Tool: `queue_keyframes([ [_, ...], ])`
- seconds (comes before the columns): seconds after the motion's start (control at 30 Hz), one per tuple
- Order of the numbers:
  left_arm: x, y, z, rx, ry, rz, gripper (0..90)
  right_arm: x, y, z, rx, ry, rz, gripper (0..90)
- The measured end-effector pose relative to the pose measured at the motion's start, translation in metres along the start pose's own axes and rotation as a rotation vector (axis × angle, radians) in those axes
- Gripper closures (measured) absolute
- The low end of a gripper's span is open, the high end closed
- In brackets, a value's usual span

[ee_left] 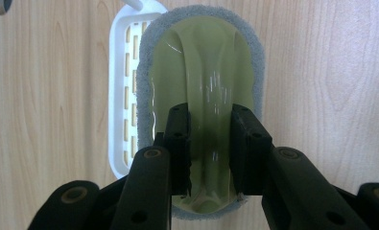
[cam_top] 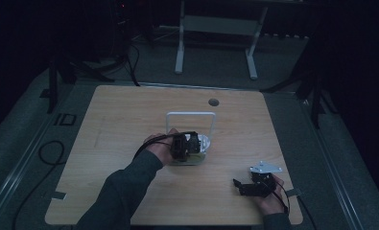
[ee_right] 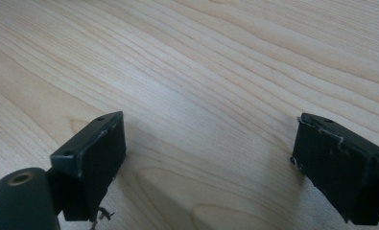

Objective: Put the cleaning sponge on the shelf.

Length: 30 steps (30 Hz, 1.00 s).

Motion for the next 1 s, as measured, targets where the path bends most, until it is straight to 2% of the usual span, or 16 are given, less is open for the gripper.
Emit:
queue_keyframes([
  [0.37, 0.005, -0.002, 0.002, -0.005, 0.006, 0.01, 71.7, 0.0, 0.0, 0.0, 0.0, 0.0, 0.001, 10.9],
  [0.53, 0.007, -0.004, 0.002, -0.011, -0.004, 0.022, 71.7, 0.0, 0.0, 0.0, 0.0, 0.0, 0.0, 10.9],
  [1.0, 0.014, -0.008, 0.003, -0.013, 0.024, 0.067, 71.7, 0.0, 0.0, 0.0, 0.0, 0.001, 0.0, 10.9],
])
Point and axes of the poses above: each handheld gripper's, and its own axes: y roughly backward along the jaws, z roughly out of its top, x roughly to its left, the point moved 2 cm from there along -y, roughly forward along the jaws, and after that the axes turned 13 degrees about x, right-handed, at the moved point
